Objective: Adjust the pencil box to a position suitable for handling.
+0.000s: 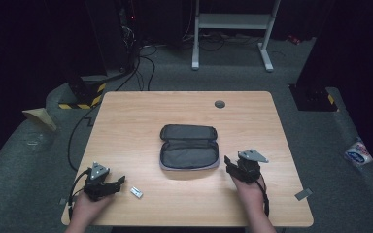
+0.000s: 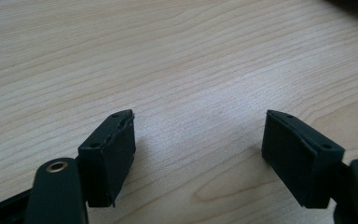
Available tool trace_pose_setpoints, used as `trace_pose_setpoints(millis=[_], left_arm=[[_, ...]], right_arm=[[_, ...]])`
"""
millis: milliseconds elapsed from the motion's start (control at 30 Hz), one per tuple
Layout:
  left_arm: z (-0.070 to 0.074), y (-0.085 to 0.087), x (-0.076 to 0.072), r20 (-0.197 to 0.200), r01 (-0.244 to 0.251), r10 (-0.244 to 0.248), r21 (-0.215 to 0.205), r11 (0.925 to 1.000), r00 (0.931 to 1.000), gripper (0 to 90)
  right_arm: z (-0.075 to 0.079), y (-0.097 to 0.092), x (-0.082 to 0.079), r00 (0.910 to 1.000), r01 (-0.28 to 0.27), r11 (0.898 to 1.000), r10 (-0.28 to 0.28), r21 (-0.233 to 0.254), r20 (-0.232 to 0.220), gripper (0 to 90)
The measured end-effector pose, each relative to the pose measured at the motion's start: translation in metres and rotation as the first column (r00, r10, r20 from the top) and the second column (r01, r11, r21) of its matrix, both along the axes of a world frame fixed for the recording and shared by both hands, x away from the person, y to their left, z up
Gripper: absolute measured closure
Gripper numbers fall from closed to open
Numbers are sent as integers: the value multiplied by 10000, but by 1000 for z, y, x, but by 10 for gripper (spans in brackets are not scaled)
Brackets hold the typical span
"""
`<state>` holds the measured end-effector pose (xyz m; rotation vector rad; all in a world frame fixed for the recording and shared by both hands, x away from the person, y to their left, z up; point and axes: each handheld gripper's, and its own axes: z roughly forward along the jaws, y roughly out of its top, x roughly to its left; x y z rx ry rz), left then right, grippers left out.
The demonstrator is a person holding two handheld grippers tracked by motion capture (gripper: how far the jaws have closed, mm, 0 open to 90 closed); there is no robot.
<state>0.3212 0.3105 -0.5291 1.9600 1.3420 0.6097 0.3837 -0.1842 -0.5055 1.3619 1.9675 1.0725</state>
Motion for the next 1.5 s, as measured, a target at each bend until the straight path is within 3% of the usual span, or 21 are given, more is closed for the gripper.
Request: trace_pose_setpoints(millis=[33,233,333,433,533,633,733,900,1000,1267,1300,1500], left_arm=[[0,0,-1,31,73,-73,-23,10000,10000,288],[0,0,-1,44,121,-121,4,9999,9999,300],[1,-1,-1,-69,118,-118,-24,9999,9999,309],[2,0,0,-152,170,-170,-10,9999,9997,312],[2,1,0,-162,249,-249,2,9997,9996,311],[4,3,0,-282,410,-408,67,9991,9988,314],[6,7,-1,-370,436,-442,-161,9989,9983,382],[11,15,-7,-182,480,-490,-520,9975,9986,404],[14,13,-12,-41,631,-634,-486,9968,9980,403],[17,-4,-22,256,1235,-1223,-530,9909,9922,395],[17,-9,-23,211,1549,-1540,-527,9865,9878,393],[18,-14,-26,211,2033,-2023,-693,9767,9791,381]], right_arm=[[-5,-8,-3,9995,126,9999,-126,-5,-283,401],[-13,-24,-14,9974,313,9987,-338,-402,-637,389],[-15,-34,-22,9922,488,9983,-522,-322,-1128,348],[-17,-39,-25,9883,678,9965,-737,-482,-1333,327],[-17,-41,-27,9889,750,9952,-824,-631,-1239,326],[-18,-42,-27,9862,723,9944,-828,-771,-1437,313],[-18,-40,-28,9857,828,9921,-955,-946,-1388,320],[-18,-40,-26,9862,847,9913,-978,-1003,-1337,321],[-18,-40,-26,9860,855,9913,-986,-999,-1344,321],[-18,-39,-26,9859,848,9916,-978,-981,-1355,326],[-18,-39,-27,9857,856,9915,-986,-975,-1369,328],[-18,-39,-27,9861,835,9916,-965,-985,-1356,333]])
